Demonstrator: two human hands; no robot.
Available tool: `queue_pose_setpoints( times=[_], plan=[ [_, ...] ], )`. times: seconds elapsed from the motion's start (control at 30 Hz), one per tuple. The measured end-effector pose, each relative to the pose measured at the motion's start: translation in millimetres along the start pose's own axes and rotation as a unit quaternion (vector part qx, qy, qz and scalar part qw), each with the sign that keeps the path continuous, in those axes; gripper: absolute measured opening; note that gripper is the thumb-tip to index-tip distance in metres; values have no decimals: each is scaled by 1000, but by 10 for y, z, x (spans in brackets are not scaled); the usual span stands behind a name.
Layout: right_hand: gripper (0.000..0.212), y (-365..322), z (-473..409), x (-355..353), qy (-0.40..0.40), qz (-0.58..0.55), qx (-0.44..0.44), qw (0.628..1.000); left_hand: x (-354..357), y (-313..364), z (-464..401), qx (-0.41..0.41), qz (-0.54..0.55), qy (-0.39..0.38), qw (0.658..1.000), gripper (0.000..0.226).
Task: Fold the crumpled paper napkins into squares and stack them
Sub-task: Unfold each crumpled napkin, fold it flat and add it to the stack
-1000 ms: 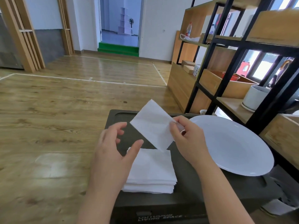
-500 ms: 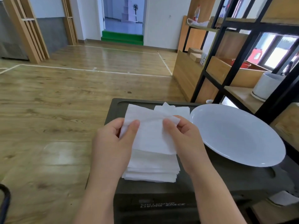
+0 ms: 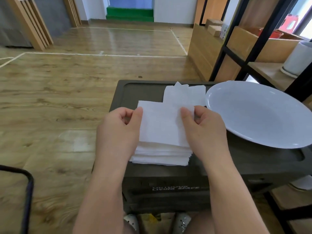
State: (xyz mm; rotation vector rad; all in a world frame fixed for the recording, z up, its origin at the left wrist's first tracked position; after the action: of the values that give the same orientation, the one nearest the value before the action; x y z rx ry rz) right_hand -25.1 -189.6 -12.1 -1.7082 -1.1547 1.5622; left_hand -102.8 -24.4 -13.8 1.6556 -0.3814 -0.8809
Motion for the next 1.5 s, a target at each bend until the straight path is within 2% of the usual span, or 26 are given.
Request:
queue_pose_setpoints(
  times=[0.17,0.3,0.67,0.8,0.87,0.97,1.03,1.1,1.27,1.37,1.5],
  plan=[
    [32,80,-21,77,-10,55,4,998,11,-29,10,6,-110,8,994,30],
    [11,144,-46,84,-7,86,14,996,33,-48,5,4,-176,-6,984,32],
    [13,253,-56,173,-15,147,41,988,83,-197,-39,-46,-286,-59,955,30],
    [16,263,-68,181,-38,136,57,988,59,-158,5,-38,-321,-22,946,29],
    [16,250,-75,169,-39,137,60,988,25,-102,52,-19,-322,24,946,27],
    [17,185,-52,144,-9,154,31,987,14,5,104,59,-293,74,951,22],
    [19,108,-10,126,19,174,-9,985,40,77,107,116,-271,79,952,13],
    [19,59,17,138,24,184,-43,982,88,92,85,139,-256,57,955,5],
    [14,149,-14,200,-32,189,-23,981,178,-107,17,77,-225,-24,971,3],
    [14,182,-34,195,-44,184,-4,982,176,-148,12,60,-191,-32,979,2],
    [13,99,-281,134,-74,178,14,981,170,-105,18,68,-203,-21,977,3]
  ],
)
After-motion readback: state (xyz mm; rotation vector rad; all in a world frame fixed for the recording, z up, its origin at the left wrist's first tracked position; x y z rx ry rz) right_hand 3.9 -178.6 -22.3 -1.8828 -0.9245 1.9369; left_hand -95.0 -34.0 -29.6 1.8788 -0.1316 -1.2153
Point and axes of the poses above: each hand's wrist, its own z-axis away from the middle knuckle, its own x-axis out of the palm, y = z × x, the point moved 4 cm from there along -z, towards the middle knuckle, and after that the axes turned 1 degree about -z, right-handed, at the moved point
